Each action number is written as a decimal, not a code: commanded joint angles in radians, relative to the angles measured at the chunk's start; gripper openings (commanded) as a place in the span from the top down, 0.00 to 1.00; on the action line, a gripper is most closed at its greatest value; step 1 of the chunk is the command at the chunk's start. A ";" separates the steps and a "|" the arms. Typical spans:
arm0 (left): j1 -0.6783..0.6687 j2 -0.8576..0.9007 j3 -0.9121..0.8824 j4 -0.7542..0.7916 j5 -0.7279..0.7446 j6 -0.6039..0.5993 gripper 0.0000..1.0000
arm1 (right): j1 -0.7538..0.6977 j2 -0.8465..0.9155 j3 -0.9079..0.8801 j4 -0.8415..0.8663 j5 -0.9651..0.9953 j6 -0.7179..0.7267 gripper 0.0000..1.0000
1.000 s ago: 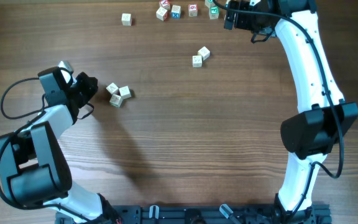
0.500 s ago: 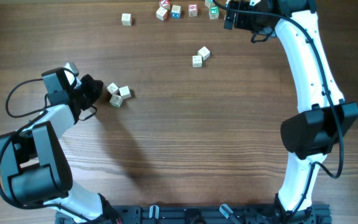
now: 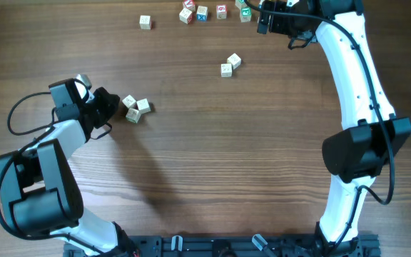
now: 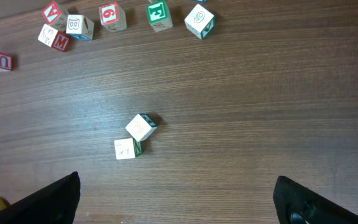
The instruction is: Form a circle
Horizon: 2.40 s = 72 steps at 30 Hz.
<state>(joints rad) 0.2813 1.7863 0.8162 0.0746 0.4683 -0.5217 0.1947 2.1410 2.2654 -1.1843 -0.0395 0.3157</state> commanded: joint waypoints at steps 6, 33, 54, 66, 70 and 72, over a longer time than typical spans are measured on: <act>-0.003 0.010 0.000 0.026 -0.047 -0.006 0.96 | 0.001 -0.034 0.011 0.002 0.016 0.001 0.00; -0.003 0.010 0.000 0.026 -0.003 -0.006 0.96 | 0.001 -0.034 0.011 0.002 0.016 0.002 0.00; -0.003 0.060 0.000 0.134 0.067 -0.011 0.96 | 0.001 -0.034 0.011 0.002 0.016 0.001 0.00; -0.002 0.060 0.000 0.071 0.092 -0.018 0.96 | 0.001 -0.034 0.011 0.002 0.016 0.001 0.01; -0.003 0.060 0.000 0.069 0.092 -0.018 0.96 | 0.001 -0.034 0.011 0.002 0.016 0.001 0.00; -0.002 0.060 0.000 0.062 0.093 -0.018 0.96 | 0.001 -0.034 0.011 0.002 0.016 0.002 0.00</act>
<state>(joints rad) 0.2813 1.8355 0.8162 0.1444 0.5484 -0.5365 0.1947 2.1410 2.2658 -1.1843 -0.0395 0.3157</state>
